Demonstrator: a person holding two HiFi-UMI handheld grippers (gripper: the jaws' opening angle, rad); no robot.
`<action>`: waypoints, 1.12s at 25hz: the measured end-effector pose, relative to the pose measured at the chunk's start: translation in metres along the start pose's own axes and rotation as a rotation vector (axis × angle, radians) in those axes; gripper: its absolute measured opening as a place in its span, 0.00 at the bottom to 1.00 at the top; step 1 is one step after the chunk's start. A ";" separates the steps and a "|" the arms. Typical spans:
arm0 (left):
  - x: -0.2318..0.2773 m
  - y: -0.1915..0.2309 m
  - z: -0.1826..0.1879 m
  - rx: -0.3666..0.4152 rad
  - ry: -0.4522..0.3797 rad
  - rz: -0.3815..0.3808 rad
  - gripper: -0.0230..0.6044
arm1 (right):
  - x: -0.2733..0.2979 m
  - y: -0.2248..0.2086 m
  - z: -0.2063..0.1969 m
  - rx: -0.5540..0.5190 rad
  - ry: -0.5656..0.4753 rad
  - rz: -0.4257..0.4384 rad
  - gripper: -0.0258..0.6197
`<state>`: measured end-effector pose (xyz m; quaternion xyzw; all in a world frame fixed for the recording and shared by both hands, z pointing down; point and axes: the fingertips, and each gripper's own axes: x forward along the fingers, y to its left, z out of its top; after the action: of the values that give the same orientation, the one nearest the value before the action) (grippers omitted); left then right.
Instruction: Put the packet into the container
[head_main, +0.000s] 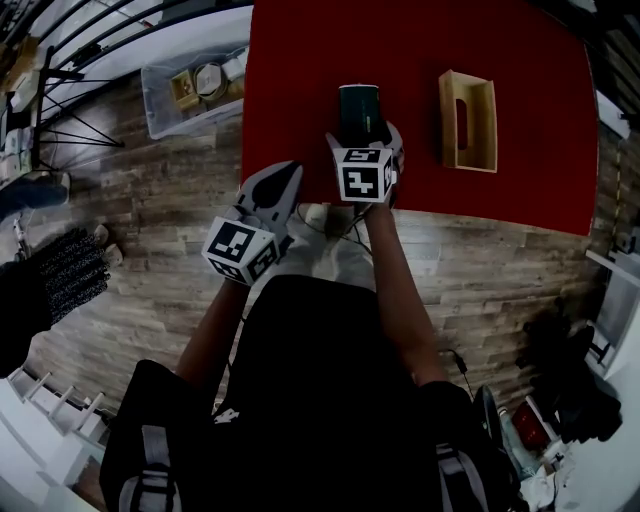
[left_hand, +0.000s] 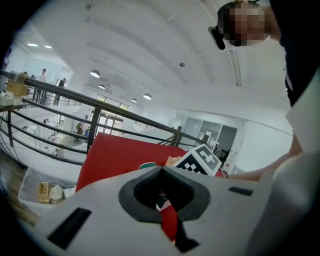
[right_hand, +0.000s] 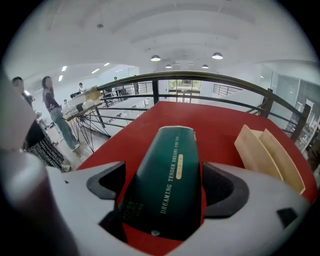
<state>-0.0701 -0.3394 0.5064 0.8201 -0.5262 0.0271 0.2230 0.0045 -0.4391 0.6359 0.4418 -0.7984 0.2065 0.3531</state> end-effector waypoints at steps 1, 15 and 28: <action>-0.001 0.001 0.000 -0.005 -0.002 0.002 0.04 | 0.002 -0.002 -0.003 -0.007 0.015 -0.010 0.74; -0.005 -0.001 0.000 -0.015 0.010 -0.021 0.04 | 0.005 -0.008 -0.009 0.017 0.070 -0.046 0.65; 0.054 -0.050 0.002 0.024 0.024 -0.170 0.04 | -0.046 -0.091 0.020 0.120 -0.037 -0.084 0.65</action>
<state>-0.0026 -0.3686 0.5025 0.8641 -0.4516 0.0241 0.2210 0.0908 -0.4740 0.5903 0.4989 -0.7718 0.2310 0.3195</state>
